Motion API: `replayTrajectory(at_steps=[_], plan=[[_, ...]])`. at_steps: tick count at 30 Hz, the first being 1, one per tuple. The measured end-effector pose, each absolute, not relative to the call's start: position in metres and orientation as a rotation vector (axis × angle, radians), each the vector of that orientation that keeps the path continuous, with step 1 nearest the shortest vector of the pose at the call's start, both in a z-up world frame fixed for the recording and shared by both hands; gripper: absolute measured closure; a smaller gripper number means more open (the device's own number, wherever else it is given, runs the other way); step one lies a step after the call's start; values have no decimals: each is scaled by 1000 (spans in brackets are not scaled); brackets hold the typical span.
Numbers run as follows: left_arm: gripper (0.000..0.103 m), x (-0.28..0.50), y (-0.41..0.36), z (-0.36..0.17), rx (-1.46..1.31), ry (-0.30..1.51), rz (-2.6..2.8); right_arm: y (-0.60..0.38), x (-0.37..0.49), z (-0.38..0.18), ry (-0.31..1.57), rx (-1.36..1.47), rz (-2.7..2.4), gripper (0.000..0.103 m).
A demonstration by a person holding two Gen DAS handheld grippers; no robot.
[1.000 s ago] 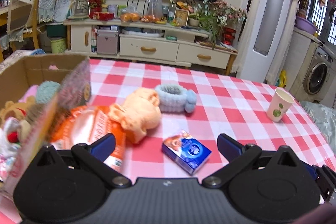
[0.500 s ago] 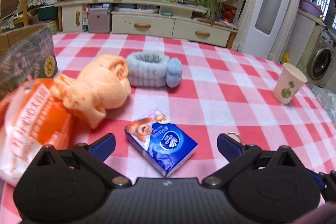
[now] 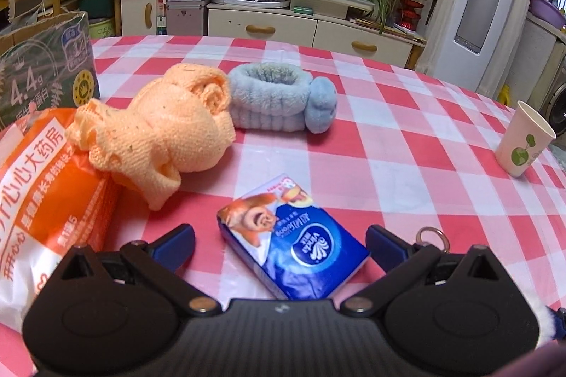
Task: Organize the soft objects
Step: 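Lower the right tool onto the white pom-pom keychain while the left tool approaches the blue tissue pack, then close the right tool on the white pom-pom while the left tool grasps the blue tissue pack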
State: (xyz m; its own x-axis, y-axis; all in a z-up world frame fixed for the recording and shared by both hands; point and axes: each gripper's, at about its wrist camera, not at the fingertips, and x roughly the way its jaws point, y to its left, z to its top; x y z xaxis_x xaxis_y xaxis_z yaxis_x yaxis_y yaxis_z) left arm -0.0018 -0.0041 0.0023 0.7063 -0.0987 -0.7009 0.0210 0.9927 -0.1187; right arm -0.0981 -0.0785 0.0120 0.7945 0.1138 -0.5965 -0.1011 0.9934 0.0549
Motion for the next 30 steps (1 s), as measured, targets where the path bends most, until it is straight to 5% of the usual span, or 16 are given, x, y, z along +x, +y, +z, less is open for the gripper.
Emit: replayTrajectory(at_steps=[8, 11, 19, 30], plan=[[10, -4, -4, 2, -61, 779, -79, -88, -95, 12, 657, 66, 101, 1], [24, -6, -6, 3, -29, 772, -75, -96, -90, 10, 682, 111, 107, 13], [32, -9, -5, 5, -11, 776, -89, -98, -88, 9, 692, 107, 105, 38], [36, -22, 9, 8, -38, 786, -102, -99, -90, 15, 659, 120, 124, 43]])
